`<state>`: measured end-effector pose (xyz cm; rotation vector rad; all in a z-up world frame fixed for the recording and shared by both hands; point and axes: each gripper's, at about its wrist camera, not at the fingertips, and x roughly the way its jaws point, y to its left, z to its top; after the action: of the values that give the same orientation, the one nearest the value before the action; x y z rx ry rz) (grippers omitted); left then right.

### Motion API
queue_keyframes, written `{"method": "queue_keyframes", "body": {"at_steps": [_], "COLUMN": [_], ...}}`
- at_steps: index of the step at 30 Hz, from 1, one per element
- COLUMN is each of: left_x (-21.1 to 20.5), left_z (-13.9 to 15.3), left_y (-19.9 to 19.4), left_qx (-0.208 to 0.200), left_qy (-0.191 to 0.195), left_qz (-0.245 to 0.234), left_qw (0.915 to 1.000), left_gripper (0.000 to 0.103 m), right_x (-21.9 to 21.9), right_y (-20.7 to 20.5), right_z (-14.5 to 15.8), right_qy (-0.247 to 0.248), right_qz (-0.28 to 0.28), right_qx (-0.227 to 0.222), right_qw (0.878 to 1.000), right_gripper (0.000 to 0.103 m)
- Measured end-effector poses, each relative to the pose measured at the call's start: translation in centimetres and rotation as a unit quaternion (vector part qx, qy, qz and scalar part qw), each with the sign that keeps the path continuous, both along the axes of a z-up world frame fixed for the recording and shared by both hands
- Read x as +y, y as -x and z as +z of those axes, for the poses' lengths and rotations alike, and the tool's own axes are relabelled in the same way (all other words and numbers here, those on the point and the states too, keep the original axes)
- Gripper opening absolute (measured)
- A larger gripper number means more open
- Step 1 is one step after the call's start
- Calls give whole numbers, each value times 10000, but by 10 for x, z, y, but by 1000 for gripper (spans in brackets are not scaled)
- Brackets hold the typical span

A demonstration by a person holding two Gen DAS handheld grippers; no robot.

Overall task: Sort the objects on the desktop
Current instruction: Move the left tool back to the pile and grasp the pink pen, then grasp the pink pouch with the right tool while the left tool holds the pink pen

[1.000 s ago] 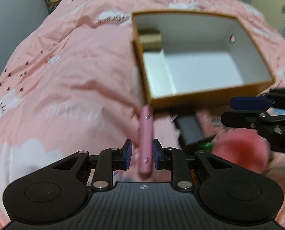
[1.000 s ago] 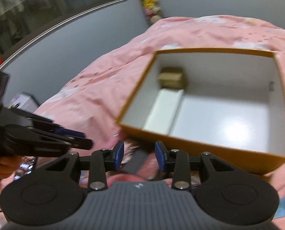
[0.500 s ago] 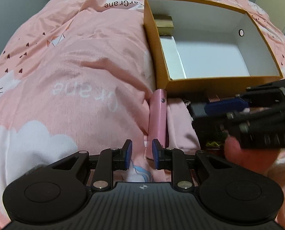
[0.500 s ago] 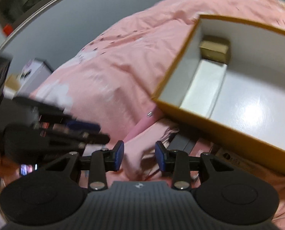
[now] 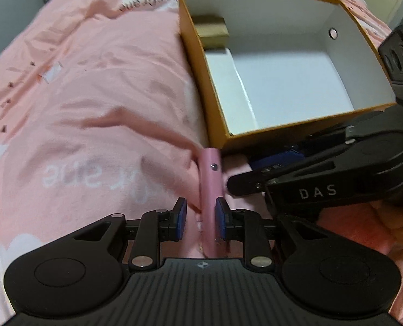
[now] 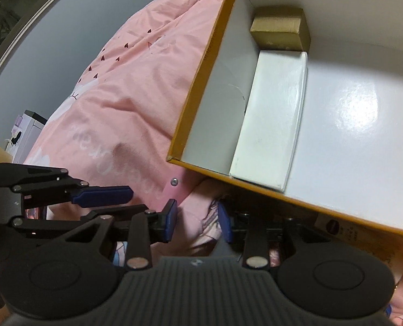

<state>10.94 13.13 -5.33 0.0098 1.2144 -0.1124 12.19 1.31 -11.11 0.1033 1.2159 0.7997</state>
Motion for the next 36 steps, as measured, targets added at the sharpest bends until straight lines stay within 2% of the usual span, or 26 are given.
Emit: {"method": "queue_keyframes", "body": {"at_steps": [4, 5, 7, 12, 16, 18, 22, 26, 31, 36], "left_x": [0, -1, -4, -11, -12, -10, -8, -7, -7, -1], "left_z": [-1, -1, -1, 1, 2, 3, 0, -14, -24, -21], "left_y": [-4, -5, -4, -5, -9, -12, -24, -37, -37, -25], "left_qx": [44, 67, 103, 122, 83, 71, 110, 272, 292, 137], "left_qy": [0, -22, -58, -70, -247, -184, 8, 50, 41, 230], "left_qz": [-63, -88, -204, -490, -467, -433, -432, -258, -136, 115], "left_qw": [10000, 9999, 9997, 9987, 9986, 9989, 9990, 9993, 9995, 9996], "left_gripper": [31, 31, 33, 46, 46, 46, 46, 41, 24, 21], "right_x": [-1, -1, -2, -18, -36, -45, -57, -61, -59, -57], "right_y": [-5, -6, -3, 6, 17, 24, 36, 41, 44, 46], "right_z": [-11, -12, -11, 0, 16, 21, 26, 25, 27, 28], "right_qy": [-183, -221, -250, -332, -476, -474, -506, -485, -481, -445], "right_qz": [-40, -61, -32, 1, 102, 131, 207, 192, 191, 245], "right_qx": [288, 306, 244, 104, -75, -136, -172, -199, -288, -342], "right_qw": [9994, 9993, 9994, 9994, 9988, 9987, 9984, 9984, 9982, 9981], "right_gripper": [36, 34, 30, 25, 23, 19, 18, 17, 17, 17]}}
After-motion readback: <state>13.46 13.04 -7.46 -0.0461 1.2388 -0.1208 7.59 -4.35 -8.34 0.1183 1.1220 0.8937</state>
